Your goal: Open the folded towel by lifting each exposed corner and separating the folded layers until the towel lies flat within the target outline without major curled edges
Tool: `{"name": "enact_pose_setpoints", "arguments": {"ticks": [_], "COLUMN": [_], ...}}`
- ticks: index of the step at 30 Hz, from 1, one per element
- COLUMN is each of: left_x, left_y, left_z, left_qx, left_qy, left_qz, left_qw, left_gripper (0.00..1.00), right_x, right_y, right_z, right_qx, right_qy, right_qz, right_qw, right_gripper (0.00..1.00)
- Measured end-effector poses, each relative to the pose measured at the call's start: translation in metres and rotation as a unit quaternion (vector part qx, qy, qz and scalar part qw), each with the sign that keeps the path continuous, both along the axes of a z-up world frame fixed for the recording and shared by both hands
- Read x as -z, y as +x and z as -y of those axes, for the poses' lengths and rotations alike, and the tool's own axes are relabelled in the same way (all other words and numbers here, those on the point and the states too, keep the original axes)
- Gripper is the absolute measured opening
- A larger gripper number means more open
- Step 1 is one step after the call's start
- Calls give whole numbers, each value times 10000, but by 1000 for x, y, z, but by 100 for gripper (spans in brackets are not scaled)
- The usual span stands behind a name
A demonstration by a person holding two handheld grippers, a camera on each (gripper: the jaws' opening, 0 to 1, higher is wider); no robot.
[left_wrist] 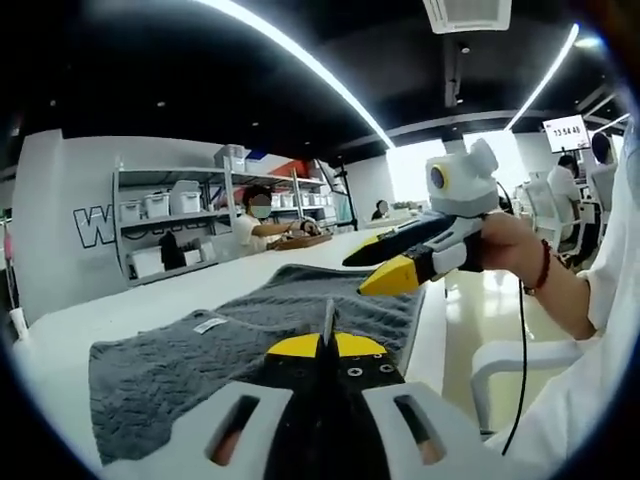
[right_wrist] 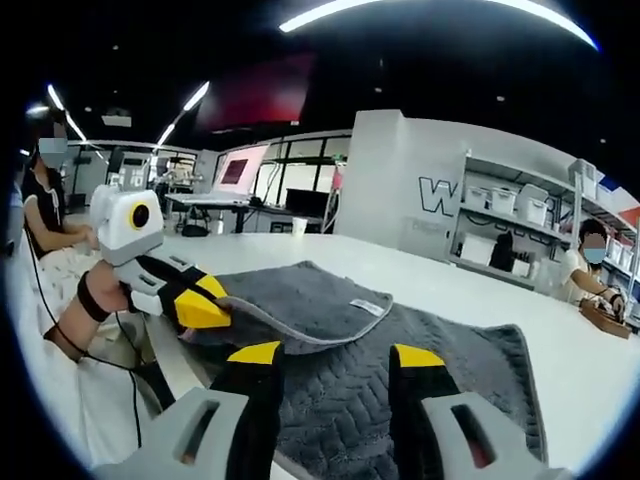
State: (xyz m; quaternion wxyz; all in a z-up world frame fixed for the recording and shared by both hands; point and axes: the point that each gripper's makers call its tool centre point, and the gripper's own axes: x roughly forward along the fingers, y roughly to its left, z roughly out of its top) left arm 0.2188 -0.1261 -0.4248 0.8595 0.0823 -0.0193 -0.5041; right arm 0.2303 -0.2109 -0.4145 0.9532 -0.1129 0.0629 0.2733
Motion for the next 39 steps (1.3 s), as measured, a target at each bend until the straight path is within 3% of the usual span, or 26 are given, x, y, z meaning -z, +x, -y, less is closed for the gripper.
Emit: {"name": "enact_pose_setpoints", "arguments": {"ticks": [16,21,25,39], "left_x": [-4,-5,-7,-9], "left_y": [1,1,1,-2], "left_z": [-4,-5,-8,-20], "left_qx": [11,-27,-45,-126], "left_qy": [-166,-174,-140,-335], "left_qz": [-9,5,143,17], "left_qw": [9999,9998,9998,9994], "left_gripper": [2,2,2,2], "right_x": [2,5,4,4], "right_y": [7,10,10,20], "right_z": [-10,-10,-14,-23], "right_qx": [-142,-92,-133,-167], "right_qy": [133,4,41,129], "right_qz": [-110,-171,-164,-255], "right_qw": [9997,9998,9998,9995], "right_gripper": [36,37,37,36]}}
